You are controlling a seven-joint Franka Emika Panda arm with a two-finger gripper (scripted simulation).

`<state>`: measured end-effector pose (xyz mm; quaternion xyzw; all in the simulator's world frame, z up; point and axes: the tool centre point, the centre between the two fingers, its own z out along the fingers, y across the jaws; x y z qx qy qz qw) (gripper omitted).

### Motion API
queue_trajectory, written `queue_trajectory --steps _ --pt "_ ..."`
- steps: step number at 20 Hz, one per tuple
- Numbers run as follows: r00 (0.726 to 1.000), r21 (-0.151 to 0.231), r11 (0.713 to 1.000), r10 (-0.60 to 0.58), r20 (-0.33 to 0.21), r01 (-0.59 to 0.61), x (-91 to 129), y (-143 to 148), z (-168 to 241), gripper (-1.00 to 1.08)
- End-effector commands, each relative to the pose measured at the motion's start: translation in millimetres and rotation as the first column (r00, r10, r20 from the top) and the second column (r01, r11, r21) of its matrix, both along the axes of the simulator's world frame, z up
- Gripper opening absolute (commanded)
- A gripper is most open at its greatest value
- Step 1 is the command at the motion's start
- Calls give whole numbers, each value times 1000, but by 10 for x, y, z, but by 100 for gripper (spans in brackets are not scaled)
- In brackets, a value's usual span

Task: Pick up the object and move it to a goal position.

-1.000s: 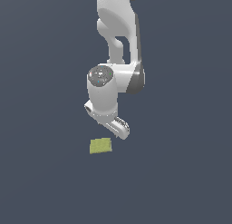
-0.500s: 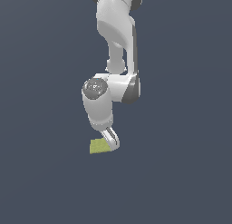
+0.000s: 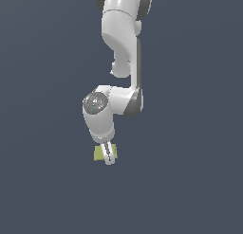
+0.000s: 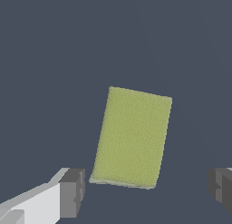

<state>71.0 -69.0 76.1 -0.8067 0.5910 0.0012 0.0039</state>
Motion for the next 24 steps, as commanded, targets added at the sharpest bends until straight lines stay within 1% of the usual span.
queue_trajectory --steps 1,5,10,17,24 --pt "998 -2 998 -55 -1 55 21 -31 -52 100" --pt "993 -5 993 -116 -2 116 42 -65 -113 100" --pt "988 -7 988 -157 -3 157 56 -89 -155 100" --pt "987 -7 987 -159 -3 159 55 -89 -193 100" --pt "987 -7 987 -163 -3 163 44 -94 -511 100"
